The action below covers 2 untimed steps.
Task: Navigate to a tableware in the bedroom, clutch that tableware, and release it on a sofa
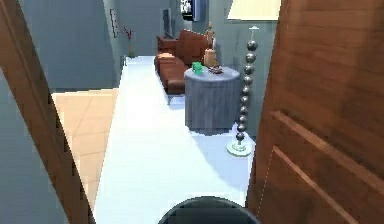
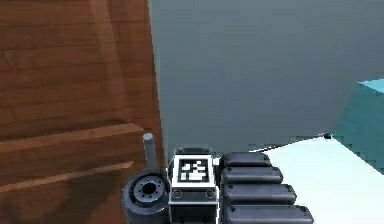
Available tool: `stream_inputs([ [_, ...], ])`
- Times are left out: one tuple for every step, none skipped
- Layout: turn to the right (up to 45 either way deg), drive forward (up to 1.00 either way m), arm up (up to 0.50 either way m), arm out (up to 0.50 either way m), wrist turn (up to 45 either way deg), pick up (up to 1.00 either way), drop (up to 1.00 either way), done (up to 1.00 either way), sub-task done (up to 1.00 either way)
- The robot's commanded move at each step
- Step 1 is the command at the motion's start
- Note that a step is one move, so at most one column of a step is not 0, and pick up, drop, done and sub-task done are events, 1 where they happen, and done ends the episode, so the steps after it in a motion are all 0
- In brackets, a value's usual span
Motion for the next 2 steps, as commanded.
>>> stream_inputs([
  [3.0, 0.0, 0.0, 0.0, 0.0, 0.0, 0.0, 0.0, 0.0],
  [0.0, 0.55, 0.0, 0.0, 0.0, 0.0, 0.0, 0.0, 0.0],
])
